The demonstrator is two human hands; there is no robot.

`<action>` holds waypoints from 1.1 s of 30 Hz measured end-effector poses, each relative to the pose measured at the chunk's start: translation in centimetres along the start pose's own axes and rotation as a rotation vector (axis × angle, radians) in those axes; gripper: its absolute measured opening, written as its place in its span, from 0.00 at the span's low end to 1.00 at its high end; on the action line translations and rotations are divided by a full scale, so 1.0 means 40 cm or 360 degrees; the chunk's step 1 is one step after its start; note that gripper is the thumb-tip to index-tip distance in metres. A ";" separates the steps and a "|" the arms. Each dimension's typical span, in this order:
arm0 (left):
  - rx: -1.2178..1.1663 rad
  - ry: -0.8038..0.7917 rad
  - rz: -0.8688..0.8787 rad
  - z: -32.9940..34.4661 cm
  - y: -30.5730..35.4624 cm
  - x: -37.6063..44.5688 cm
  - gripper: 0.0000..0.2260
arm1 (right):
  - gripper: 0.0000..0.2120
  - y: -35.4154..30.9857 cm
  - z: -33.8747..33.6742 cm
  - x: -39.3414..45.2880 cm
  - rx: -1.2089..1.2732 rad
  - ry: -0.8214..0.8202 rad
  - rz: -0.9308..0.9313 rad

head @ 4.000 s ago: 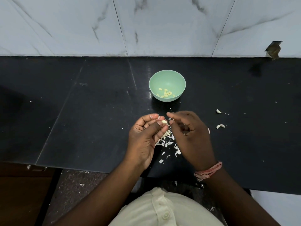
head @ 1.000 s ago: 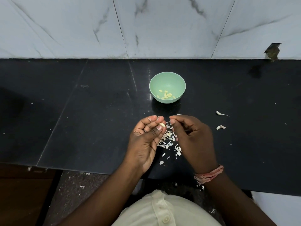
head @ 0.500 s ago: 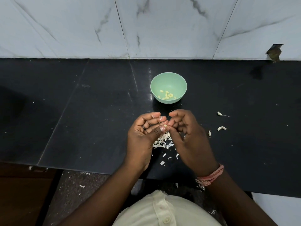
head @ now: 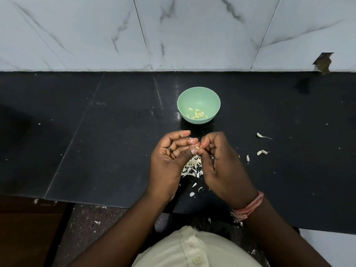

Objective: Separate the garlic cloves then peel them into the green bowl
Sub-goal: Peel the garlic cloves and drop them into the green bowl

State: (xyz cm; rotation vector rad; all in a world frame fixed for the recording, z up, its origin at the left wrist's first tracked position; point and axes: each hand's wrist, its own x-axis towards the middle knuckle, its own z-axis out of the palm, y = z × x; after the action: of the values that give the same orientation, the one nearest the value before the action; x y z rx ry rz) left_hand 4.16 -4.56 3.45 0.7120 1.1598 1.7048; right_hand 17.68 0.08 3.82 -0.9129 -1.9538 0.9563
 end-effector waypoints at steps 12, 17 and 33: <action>-0.0045 -0.0029 0.0002 0.000 0.007 0.004 0.19 | 0.07 -0.012 -0.003 0.007 -0.0115 -0.0066 -0.0018; -0.0113 0.0045 -0.0044 -0.001 0.000 0.002 0.21 | 0.07 -0.005 0.003 0.006 -0.0050 -0.0022 -0.0010; -0.0002 0.0013 -0.0118 0.004 0.011 0.017 0.21 | 0.07 0.006 0.011 0.005 -0.0145 -0.0033 0.0024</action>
State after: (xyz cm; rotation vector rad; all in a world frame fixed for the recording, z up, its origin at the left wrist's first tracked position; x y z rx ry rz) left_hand 3.84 -3.95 3.89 0.6535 1.1764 1.6479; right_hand 17.28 0.22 3.49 -0.9738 -2.0250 0.8946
